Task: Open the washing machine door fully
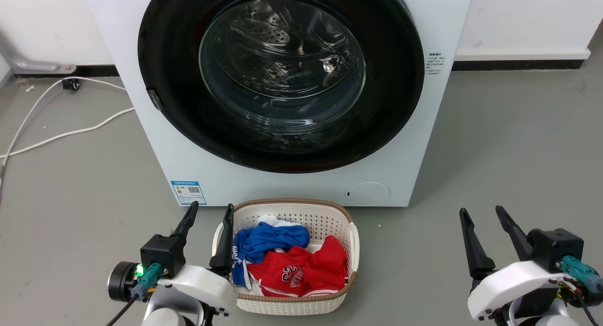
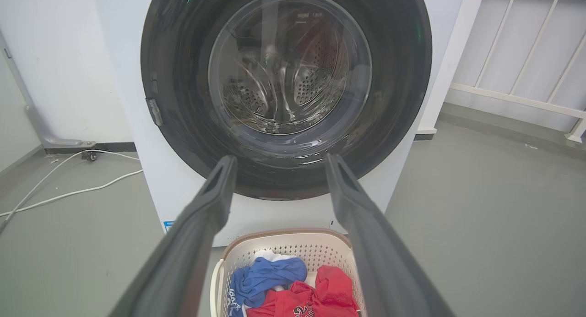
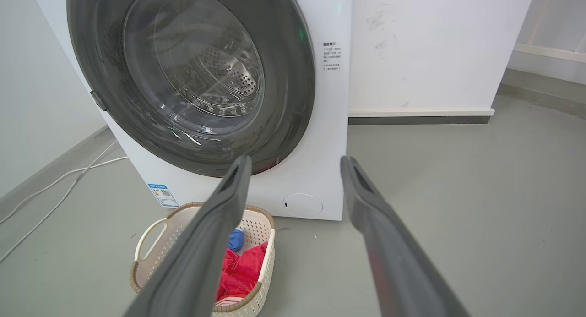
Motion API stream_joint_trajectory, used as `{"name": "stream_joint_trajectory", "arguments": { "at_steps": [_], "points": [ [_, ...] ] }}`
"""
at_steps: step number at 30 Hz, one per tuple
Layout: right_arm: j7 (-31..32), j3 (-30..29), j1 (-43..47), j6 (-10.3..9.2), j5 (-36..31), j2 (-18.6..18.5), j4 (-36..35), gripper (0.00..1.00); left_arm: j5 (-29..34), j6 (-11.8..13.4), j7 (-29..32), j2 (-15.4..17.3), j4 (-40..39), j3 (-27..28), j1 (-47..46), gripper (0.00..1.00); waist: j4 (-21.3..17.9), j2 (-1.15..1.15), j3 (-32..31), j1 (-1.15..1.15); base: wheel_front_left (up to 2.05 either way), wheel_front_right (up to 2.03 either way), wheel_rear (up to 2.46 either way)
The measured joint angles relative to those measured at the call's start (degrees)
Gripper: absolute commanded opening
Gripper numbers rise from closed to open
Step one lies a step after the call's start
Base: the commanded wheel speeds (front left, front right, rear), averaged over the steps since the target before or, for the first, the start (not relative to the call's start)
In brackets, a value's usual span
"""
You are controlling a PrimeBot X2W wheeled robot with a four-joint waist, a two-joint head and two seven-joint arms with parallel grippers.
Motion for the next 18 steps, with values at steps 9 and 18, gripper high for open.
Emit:
{"name": "stream_joint_trajectory", "arguments": {
  "at_steps": [9, 18],
  "points": [
    [-0.69, -0.24, -0.11, 0.0, -0.51, 0.04, 0.11, 1.0, 2.04, -0.01, -1.0, -0.3, 0.66, 0.09, -0.45, 1.0, 0.01, 0.0, -0.04, 0.0, 0.0, 0.0, 0.0],
    [-2.01, -0.74, -1.01, 0.09, -3.02, 0.07, 0.97, 1.0, 4.66, 0.24, -2.1, -0.3, 1.94, 0.33, -0.95, 1.0, -0.24, 0.0, 0.08, 0.0, 0.0, 0.0, 0.0]
  ]
}}
